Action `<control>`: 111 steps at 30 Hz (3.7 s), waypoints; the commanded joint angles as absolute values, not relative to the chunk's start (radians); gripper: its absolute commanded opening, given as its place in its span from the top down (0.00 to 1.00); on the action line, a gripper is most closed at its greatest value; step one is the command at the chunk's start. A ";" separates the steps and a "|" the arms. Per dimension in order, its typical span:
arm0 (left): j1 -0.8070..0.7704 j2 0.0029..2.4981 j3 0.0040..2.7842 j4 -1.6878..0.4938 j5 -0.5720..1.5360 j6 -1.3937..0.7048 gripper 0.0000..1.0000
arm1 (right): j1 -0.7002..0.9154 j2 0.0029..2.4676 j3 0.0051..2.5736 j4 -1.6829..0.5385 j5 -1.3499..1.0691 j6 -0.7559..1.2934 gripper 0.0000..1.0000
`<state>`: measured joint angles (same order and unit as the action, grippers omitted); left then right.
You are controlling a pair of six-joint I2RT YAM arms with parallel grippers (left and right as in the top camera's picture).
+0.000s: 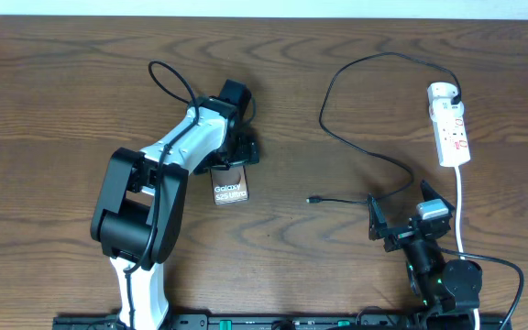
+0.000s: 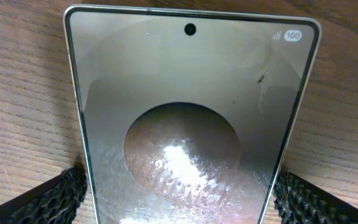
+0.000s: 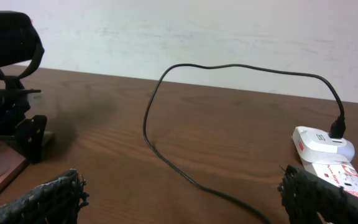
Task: Plug charger to phone and switch on socket
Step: 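Lift the phone upright with the left gripper, then move the right gripper toward the phone held by the left gripper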
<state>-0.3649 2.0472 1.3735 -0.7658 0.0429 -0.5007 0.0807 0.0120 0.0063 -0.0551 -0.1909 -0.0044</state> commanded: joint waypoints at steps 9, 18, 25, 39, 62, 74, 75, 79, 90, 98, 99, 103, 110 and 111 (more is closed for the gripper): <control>-0.365 2.082 1.352 -0.787 0.018 -0.501 0.28 | 0.080 0.007 0.006 -0.058 -0.193 -0.001 0.01; -0.333 2.056 1.358 -0.812 0.023 -0.489 0.30 | 0.080 0.007 0.005 -0.058 -0.193 -0.001 0.01; -0.274 2.025 1.360 -0.813 0.252 -0.410 0.33 | 0.080 0.007 0.005 -0.058 -0.193 -0.001 0.01; -0.221 2.025 1.360 -0.802 0.733 -0.295 0.34 | 0.080 0.007 0.005 -0.056 -0.232 0.041 0.01; -0.221 2.025 1.360 -0.746 0.902 -0.262 0.34 | 0.080 0.822 0.928 -0.768 -0.436 0.194 0.01; -0.227 2.025 1.360 -0.734 1.040 -0.243 0.34 | 0.138 1.212 1.042 -0.781 -0.731 0.239 0.23; -0.229 2.025 1.360 -0.733 1.040 -0.242 0.33 | 0.155 1.232 1.034 -0.768 -0.731 0.239 0.23; -0.245 2.025 1.360 -0.730 1.040 -0.236 0.33 | 0.267 1.341 1.021 -0.726 -0.678 0.286 0.23; -0.294 2.025 1.360 -0.731 1.040 -0.236 0.33 | 0.482 1.568 1.021 -0.509 -0.445 0.379 0.24; -0.298 2.025 1.360 -0.730 1.040 -0.191 0.33 | 0.526 1.674 1.021 -0.479 -0.432 0.442 0.30; -0.298 2.025 1.360 -0.731 1.040 -0.183 0.33 | 0.527 1.680 1.021 -0.479 -0.433 0.442 0.32; -0.298 2.025 1.360 -0.727 1.040 -0.183 0.33 | 0.530 1.683 1.021 -0.475 -0.467 0.450 0.40; -0.298 2.025 1.360 -0.723 1.040 -0.183 0.33 | 0.538 1.683 1.021 -0.453 -0.499 0.467 0.61; -0.298 2.025 1.360 -0.723 1.040 -0.183 0.33 | 0.538 1.683 1.021 -0.453 -0.499 0.467 0.64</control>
<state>-0.2974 2.0327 1.3624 -0.7246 0.9928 -0.2047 0.5316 1.6852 1.0267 -0.4545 -0.4801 0.4564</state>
